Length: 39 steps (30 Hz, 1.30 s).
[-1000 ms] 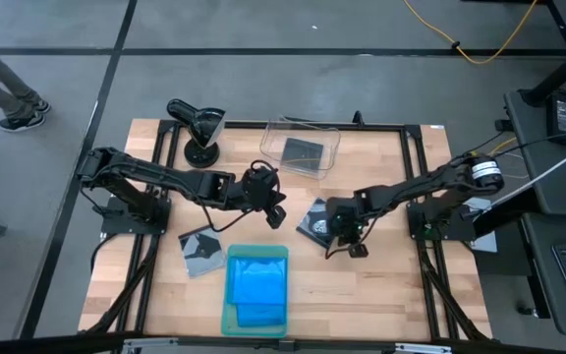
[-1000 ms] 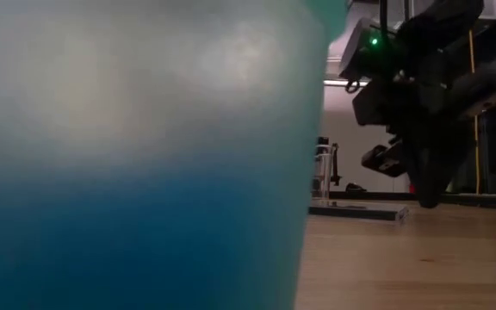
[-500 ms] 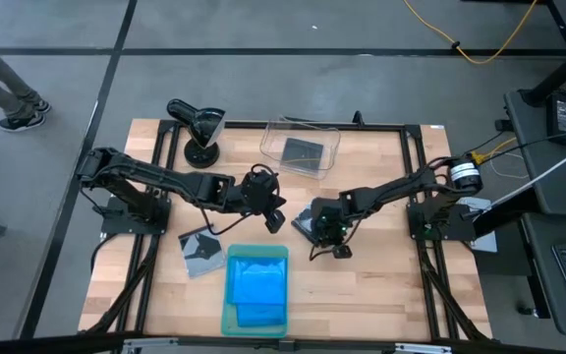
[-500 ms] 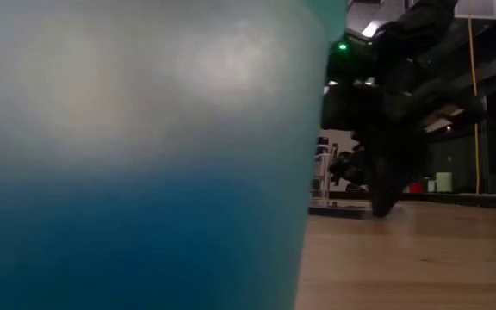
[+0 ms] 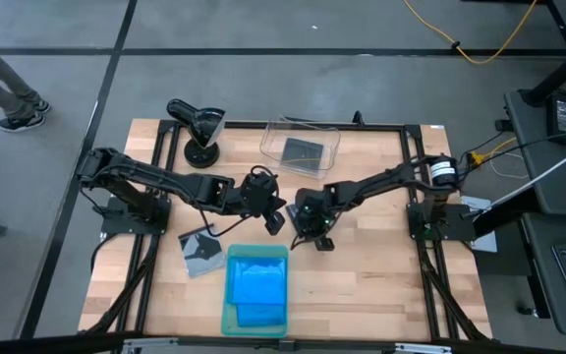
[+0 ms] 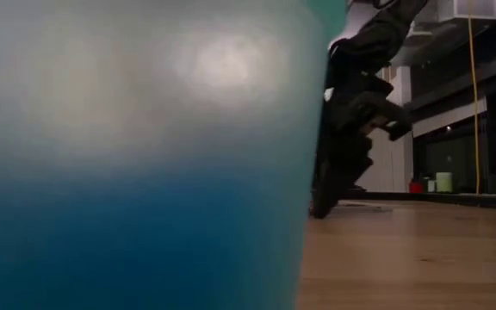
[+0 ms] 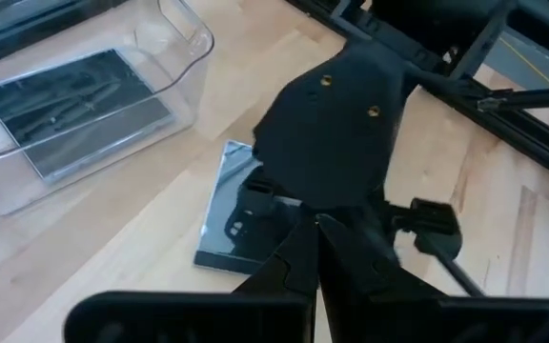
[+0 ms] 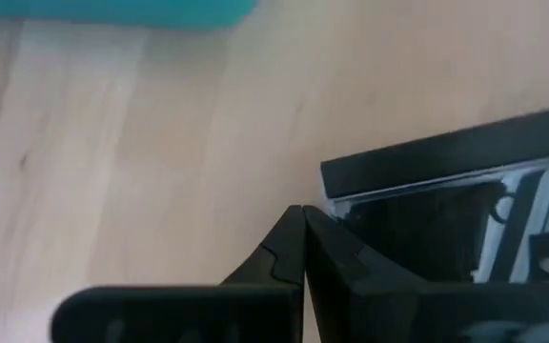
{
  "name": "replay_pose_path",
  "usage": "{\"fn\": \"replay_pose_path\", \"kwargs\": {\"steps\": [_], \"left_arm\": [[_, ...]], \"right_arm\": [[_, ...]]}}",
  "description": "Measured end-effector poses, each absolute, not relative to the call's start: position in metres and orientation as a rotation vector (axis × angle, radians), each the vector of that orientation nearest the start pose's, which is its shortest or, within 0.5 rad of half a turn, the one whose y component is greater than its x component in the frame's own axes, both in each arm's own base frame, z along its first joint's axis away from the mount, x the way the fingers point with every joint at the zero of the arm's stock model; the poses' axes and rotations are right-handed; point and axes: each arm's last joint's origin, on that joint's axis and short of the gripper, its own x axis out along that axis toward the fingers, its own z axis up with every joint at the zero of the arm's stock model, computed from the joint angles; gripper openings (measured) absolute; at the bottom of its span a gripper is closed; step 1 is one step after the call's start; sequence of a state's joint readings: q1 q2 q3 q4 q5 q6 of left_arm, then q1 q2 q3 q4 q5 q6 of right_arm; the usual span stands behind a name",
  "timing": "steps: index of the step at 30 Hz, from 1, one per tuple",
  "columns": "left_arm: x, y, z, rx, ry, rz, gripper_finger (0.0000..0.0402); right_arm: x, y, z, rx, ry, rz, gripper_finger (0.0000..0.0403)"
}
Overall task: Pick & place jewel cases by type
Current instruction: Put the right black cd case into the transparent bin
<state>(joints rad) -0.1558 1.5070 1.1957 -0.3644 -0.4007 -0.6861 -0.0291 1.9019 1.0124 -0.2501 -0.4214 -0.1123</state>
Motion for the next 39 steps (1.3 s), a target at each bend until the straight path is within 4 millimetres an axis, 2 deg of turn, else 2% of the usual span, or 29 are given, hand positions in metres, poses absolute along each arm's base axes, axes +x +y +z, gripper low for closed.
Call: {"fn": "replay_pose_path", "kwargs": {"steps": [10, 18, 22, 26, 30, 32, 35, 39], "left_arm": [[0.326, -0.04, 0.29, -0.476, 0.536, 0.447, 0.0003], [0.326, -0.04, 0.29, -0.479, 0.535, 0.448, 0.0003], [0.326, -0.039, 0.29, -0.478, 0.54, 0.452, 0.0003], [0.325, -0.036, 0.291, -0.485, 0.541, 0.457, 0.0003], [0.32, -0.036, 0.298, -0.501, 0.52, 0.463, 0.0003], [0.316, -0.035, 0.3, -0.491, 0.524, 0.482, 0.0003], [0.312, -0.033, 0.301, -0.478, 0.536, 0.503, 0.0003], [0.312, -0.027, 0.299, -0.484, 0.549, 0.522, 0.0003]], "right_arm": [[0.365, -0.021, 0.118, 0.142, 1.042, 0.325, 0.0009], [0.368, -0.018, 0.129, 0.15, 1.042, 0.335, 0.0009], [0.374, -0.013, 0.16, 0.092, 0.994, 0.354, 0.0009], [0.367, -0.014, 0.196, 0.029, 0.95, 0.251, 0.0009], [0.341, -0.025, 0.224, 0.029, 0.96, 0.035, 0.0009], [0.322, -0.03, 0.229, 0.047, 0.996, -0.08, 0.0009], [0.292, -0.033, 0.231, 0.084, 1.017, -0.204, 0.0009], [0.253, -0.034, 0.217, 0.147, 1.043, -0.267, 0.001]]}}
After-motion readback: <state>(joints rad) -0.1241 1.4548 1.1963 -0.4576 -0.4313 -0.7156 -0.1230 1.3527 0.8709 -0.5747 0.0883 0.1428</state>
